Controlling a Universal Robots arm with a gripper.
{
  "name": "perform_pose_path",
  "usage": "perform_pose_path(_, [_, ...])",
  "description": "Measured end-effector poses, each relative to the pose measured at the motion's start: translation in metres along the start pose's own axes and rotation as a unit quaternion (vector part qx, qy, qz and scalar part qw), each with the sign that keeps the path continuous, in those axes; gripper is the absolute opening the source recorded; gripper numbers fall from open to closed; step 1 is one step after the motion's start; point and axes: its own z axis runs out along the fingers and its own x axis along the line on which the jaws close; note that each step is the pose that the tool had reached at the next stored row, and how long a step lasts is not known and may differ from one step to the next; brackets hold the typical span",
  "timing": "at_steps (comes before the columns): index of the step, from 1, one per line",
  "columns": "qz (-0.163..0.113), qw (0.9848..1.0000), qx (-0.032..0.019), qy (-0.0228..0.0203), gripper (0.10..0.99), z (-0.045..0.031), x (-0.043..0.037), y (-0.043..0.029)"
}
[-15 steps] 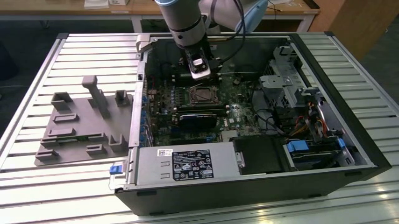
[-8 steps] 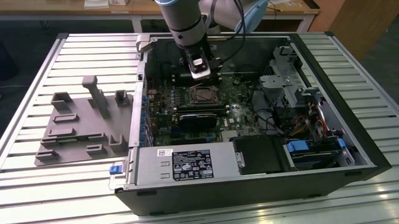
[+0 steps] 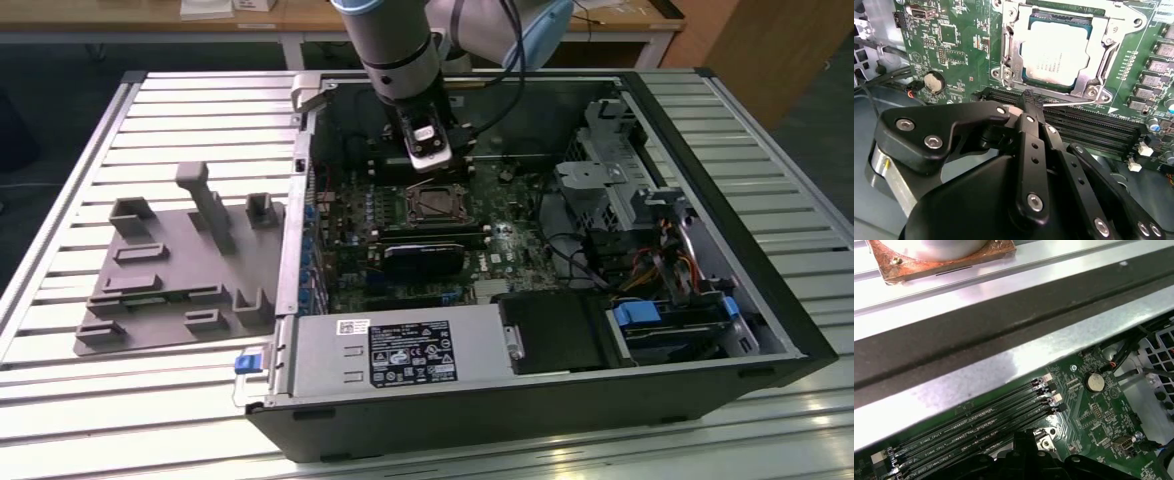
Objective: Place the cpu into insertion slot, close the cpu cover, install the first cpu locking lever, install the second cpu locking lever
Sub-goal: 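Install the first cpu locking lever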
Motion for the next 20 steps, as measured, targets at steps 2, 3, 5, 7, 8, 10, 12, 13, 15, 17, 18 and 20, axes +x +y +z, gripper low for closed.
perform_pose_path(2, [0.0,1.0,-0.0001,0.0,0.102,0.0,0.0,0.0])
perform_pose_path(3, [0.0,1.0,-0.0001,0.0,0.102,0.0,0.0,0.0])
perform_pose_path(5, [0.0,1.0,-0.0003,0.0,0.102,0.0002,0.0003,0.0001])
perform_pose_path(7, [0.0,1.0,-0.0003,0.0001,0.102,0.0004,0.0008,0.0002])
perform_pose_path(8, [0.0,1.0,-0.0005,0.0002,0.102,0.0005,0.001,0.0002])
perform_pose_path(10, [0.0,1.0,-0.0008,0.0004,0.102,0.0008,0.0014,0.0002])
perform_pose_path(12, [0.0,1.0,-0.0009,0.0004,0.102,0.0008,0.0016,0.0002])
perform_pose_path(13, [0.0,1.0,-0.0009,0.0004,0.102,0.0008,0.0017,0.0001])
perform_pose_path(15, [0.0,1.0,-0.0009,0.0004,0.102,0.0008,0.0018,0.0001])
perform_pose_path(17, [0.0,1.0,-0.001,0.0003,0.102,0.0013,0.0019,0.0])
perform_pose_path(18, [0.0,1.0,-0.001,0.0003,0.102,0.0017,0.002,-0.0001])
perform_pose_path(20, [0.0,1.0,-0.0007,0.0004,0.102,0.0019,0.002,-0.0003])
